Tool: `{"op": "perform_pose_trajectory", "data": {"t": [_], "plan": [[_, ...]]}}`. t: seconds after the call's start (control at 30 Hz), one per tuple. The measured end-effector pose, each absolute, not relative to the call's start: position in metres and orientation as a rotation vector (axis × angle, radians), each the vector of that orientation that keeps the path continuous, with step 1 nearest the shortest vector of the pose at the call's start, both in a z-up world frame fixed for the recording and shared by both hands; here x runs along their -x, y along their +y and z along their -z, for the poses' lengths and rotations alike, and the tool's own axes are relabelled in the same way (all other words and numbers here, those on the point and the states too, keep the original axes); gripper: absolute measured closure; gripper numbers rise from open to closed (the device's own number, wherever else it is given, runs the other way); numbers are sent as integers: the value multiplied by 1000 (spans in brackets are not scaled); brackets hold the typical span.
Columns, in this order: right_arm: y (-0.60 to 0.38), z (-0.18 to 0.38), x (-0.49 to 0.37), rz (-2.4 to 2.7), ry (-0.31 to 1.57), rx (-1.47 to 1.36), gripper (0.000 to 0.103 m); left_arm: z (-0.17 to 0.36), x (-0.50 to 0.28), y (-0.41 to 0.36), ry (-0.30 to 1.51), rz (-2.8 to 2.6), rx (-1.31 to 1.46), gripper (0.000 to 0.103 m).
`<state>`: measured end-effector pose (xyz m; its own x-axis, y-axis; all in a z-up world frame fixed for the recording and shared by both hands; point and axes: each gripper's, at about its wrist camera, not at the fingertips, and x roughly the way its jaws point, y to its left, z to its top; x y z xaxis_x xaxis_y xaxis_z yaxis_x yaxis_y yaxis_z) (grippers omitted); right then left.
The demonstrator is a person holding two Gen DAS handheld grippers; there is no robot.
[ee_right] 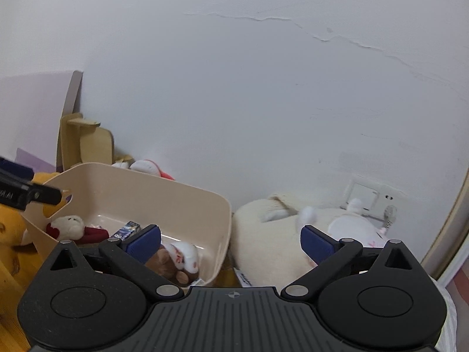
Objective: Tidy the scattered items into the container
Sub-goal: 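Move both grippers back to the table toward the green cloth and white scrunchie, then grasp the green checked cloth with the left gripper while the right grasps the white scrunchie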
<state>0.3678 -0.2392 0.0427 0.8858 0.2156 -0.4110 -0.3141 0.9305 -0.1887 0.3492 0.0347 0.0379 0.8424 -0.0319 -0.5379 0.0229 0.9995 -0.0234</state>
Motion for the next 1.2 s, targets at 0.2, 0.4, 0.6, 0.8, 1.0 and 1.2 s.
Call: {"op": "perform_pose_trajectory", "data": {"t": [0.2, 0.4, 0.6, 0.8, 1.0, 1.2], "plan": [[-253, -40, -352, -276, 395, 255, 0, -34, -321, 13, 566, 114, -27, 21], [-261, -22, -333, -312, 430, 250, 0, -16, -300, -12, 605, 199, -84, 21], [-265, 5, -320, -347, 483, 251, 0, 6, -291, -37, 636, 246, -143, 21], [-266, 31, -314, -376, 538, 258, 0, 24, -286, -53, 668, 304, -183, 21], [-262, 49, -313, -408, 570, 280, 0, 35, -293, -54, 722, 337, -132, 21], [-256, 59, -320, -429, 585, 290, 0, 40, -309, -48, 767, 309, -34, 21]]}}
